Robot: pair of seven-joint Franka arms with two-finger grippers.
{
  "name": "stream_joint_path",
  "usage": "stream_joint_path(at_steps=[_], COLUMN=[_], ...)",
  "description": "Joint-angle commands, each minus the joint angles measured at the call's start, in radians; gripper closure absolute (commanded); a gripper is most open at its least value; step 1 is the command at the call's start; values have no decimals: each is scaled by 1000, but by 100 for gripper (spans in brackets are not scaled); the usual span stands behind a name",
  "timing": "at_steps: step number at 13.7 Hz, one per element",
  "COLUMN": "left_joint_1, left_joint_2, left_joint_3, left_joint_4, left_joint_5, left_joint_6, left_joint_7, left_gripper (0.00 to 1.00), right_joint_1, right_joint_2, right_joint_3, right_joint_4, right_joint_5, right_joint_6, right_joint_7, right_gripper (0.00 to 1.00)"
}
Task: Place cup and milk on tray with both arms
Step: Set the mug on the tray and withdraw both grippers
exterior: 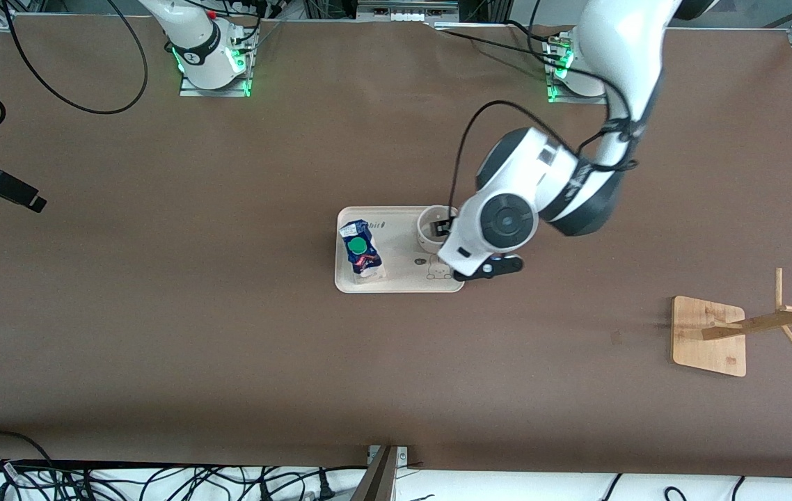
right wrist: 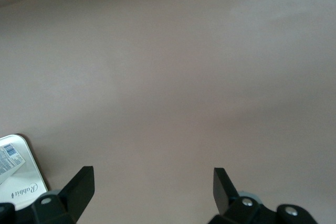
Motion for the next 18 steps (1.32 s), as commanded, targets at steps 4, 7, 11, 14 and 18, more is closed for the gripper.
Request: stream_joint_path(at_steps=[4, 7, 11, 14, 18], left_joint_1=[209, 285, 304, 304, 315], left_joint_2=[-204, -343, -630, -674, -651], left_joint_3=[-2, 20, 96, 104, 113], left_joint_4=[-31, -95, -444, -514, -500], left_joint_5=[122, 121, 122, 121, 124], left_joint_6=[-34, -25, 157, 173, 164], left_joint_7=[426, 604, 667, 684, 717], left_gripper=[0, 0, 0, 0, 0], right_joint_1=[15, 6, 13, 13, 36], right_joint_2=[-22, -21, -16, -16, -4], right_joint_3=[-61, -66, -57, -55, -55], right_joint_4=[-36, -32, -7, 5, 43], right_joint_5=[-9, -9, -19, -6, -23], right_joint_6=[28, 14, -27, -81, -81], right_joint_7=[-69, -111, -124, -110, -122], right_gripper=[0, 0, 0, 0, 0])
